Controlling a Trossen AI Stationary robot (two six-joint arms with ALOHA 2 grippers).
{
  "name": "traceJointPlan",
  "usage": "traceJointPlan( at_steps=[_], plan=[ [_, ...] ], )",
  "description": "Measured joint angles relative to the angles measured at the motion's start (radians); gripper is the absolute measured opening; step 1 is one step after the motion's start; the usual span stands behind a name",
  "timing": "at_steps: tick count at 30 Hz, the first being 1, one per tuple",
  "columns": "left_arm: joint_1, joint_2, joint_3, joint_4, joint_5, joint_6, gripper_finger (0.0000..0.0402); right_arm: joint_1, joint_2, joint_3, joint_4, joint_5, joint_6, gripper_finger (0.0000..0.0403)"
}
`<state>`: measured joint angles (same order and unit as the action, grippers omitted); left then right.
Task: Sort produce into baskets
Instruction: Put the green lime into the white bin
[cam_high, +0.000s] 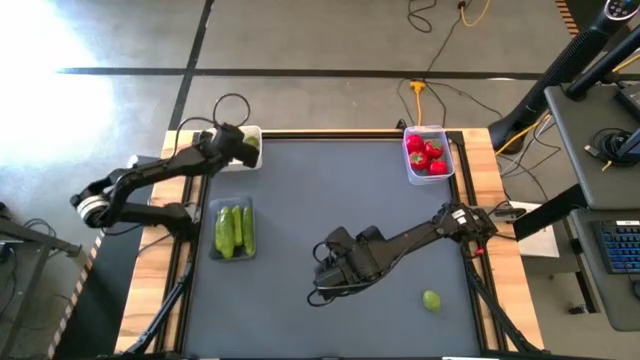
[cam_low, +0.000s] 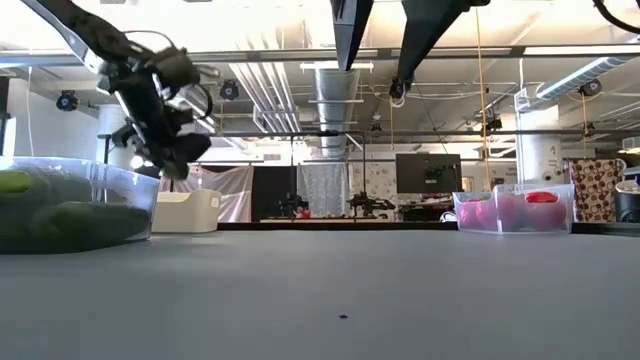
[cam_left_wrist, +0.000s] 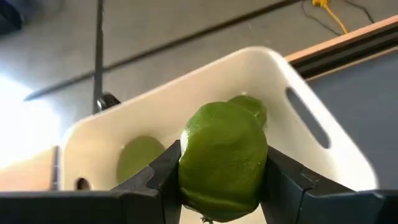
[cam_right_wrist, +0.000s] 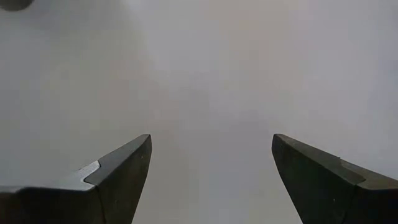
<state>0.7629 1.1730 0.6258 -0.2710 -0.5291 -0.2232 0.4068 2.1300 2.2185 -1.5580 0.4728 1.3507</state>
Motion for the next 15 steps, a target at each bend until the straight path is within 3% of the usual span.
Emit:
traceJointPlan(
  at_steps=[5, 9, 15],
  plan=[
    [0.095, 0.127, 0.022, 0.017, 0.082, -0.004, 0.0143, 0.0, 0.0, 0.0, 0.019, -0.001, 0.023, 0.0325],
    [0.109, 0.221, 0.076, -0.014, 0.182, -0.002, 0.0148, 0.0, 0.0, 0.0, 0.039, -0.001, 0.057, 0.0325],
    [0.11, 0.299, 0.195, -0.138, 0.227, 0.006, 0.0184, 0.003, 0.0, 0.0, 0.086, -0.001, 0.09, 0.0325]
  ],
)
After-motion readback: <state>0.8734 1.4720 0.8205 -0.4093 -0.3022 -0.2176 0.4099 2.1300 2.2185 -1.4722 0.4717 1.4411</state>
